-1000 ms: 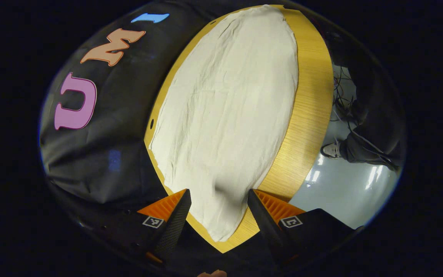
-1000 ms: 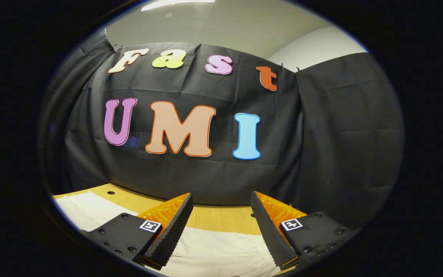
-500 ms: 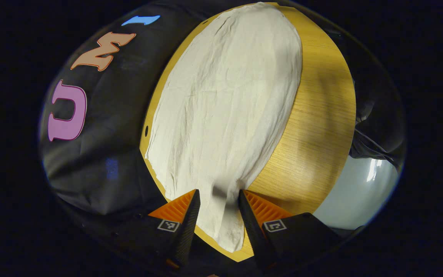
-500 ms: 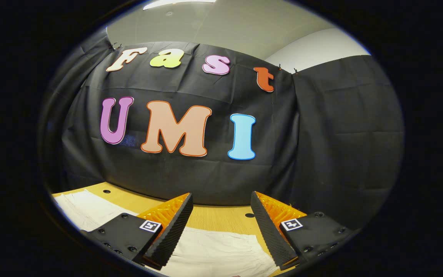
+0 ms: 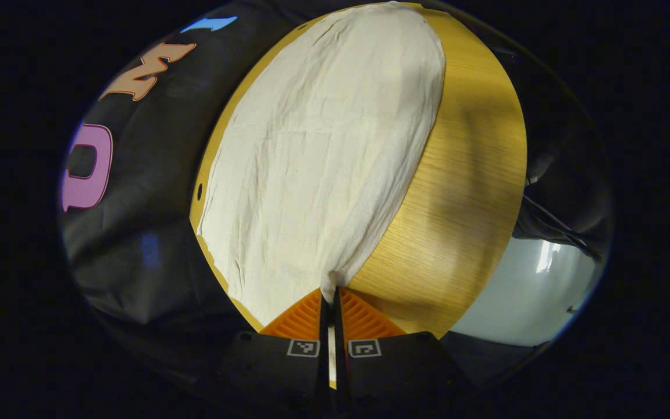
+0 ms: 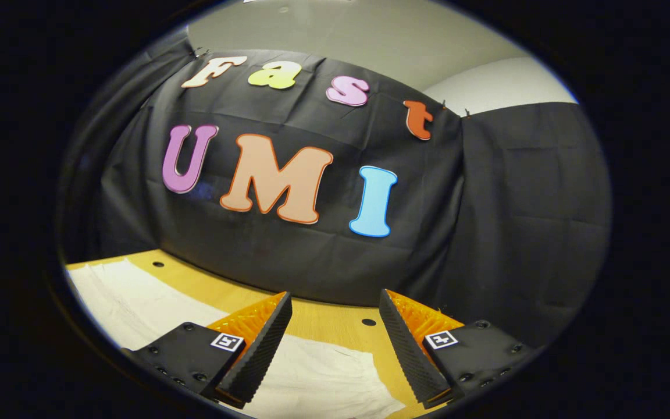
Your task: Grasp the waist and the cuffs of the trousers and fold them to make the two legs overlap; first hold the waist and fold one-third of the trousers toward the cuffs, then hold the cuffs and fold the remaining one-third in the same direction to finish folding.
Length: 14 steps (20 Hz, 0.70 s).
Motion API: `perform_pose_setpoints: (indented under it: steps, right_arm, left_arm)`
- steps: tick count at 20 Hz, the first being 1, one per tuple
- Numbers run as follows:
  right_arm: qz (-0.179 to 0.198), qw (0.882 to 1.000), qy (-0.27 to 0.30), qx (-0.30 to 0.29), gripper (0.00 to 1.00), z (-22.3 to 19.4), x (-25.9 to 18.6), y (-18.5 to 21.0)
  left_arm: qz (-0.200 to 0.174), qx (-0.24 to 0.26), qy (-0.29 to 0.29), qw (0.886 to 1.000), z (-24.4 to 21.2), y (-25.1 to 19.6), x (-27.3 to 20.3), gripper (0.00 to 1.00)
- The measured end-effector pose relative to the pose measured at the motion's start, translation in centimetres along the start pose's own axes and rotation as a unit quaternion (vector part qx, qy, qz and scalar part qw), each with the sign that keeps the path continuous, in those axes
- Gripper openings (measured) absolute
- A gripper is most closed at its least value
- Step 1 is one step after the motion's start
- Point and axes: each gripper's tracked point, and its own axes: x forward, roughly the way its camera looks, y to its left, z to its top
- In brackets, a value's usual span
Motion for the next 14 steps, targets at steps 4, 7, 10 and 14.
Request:
perform_pose_setpoints:
  steps: [4,7,10,14]
  right_arm:
    - [0.029,0.996,0.034,-0.078,0.97,-3.5,-0.8,-0.3]
    - [0.046,0.988,0.067,-0.135,0.97,-7.0,-2.0,-1.4]
    - [0.059,0.977,0.111,-0.173,0.97,-11.3,-3.2,-2.4]
    - [0.084,0.958,0.152,-0.228,0.98,-15.5,-4.8,-3.4]
  left_arm:
    - [0.003,-0.004,0.003,1.0,-0.1,0.0,0.0,0.0]
    - [0.004,-0.012,0.003,1.0,-0.1,0.0,0.1,0.0]
    - [0.007,-0.021,0.002,1.0,-0.1,0.0,0.1,0.0]
    - [0.009,-0.028,0.003,1.0,-0.1,0.0,0.1,0.0]
